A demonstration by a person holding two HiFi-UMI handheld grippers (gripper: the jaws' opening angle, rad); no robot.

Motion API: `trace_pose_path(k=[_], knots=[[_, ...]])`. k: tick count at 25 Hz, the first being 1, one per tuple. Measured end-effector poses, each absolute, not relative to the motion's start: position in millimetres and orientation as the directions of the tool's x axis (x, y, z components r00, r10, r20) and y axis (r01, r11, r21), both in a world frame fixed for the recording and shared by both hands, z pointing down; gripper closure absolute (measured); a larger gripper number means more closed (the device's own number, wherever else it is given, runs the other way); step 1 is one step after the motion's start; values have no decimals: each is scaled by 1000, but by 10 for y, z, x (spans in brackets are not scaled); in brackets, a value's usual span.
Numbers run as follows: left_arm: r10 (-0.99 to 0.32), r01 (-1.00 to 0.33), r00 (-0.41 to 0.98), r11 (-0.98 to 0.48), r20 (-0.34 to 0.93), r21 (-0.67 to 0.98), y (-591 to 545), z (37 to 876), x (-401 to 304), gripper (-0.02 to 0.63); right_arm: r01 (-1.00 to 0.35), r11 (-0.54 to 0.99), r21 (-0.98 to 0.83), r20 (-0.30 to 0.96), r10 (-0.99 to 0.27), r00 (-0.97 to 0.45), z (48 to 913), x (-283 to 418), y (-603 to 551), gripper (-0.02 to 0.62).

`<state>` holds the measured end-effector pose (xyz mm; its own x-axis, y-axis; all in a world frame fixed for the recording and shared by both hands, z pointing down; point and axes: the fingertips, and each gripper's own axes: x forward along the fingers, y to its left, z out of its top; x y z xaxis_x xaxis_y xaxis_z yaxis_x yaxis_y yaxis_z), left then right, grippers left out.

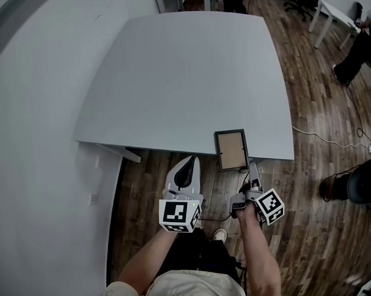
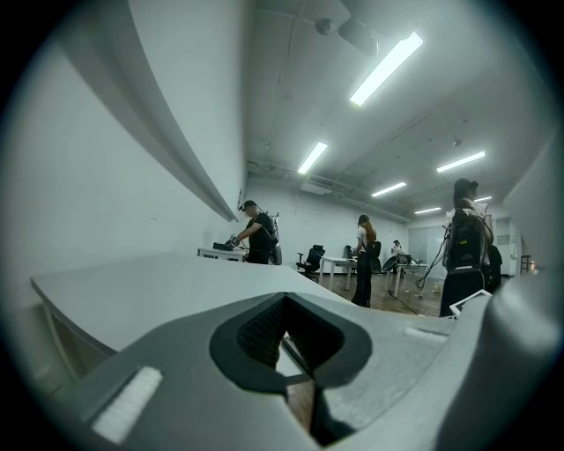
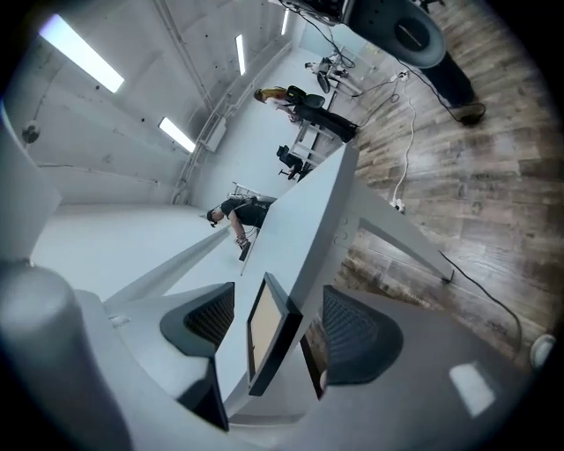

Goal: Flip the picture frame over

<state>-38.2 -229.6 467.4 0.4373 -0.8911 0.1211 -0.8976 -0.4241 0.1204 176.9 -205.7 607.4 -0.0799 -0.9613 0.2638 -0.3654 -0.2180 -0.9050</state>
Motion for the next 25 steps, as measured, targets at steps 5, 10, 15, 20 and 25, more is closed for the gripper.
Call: trace_pose_path(k=[5, 10, 15, 20, 25], knots=[[-901, -905, 422, -411, 100, 110, -2323, 4575, -436, 604, -442, -175, -880, 237, -967, -89, 5891, 1826, -2046, 259], [-901, -903, 426, -417, 84, 102, -2302, 4476, -381, 604, -441, -158, -884, 210, -975, -72, 5709, 1909, -2010, 284], [-900, -901, 431, -423, 70, 99, -2273, 4386, -339, 604, -450, -117, -885, 158, -986, -53, 5403, 1978, -1968, 358], [-901, -900, 430, -424, 51, 97, -2252, 4273, -313, 604, -495, -79, -865, 116, -992, -44, 5103, 2024, -1955, 465], [-899, -896, 437, -433, 30, 95, -2226, 4160, -276, 604, -500, -60, -864, 96, -994, -48, 4943, 2003, -1942, 571]])
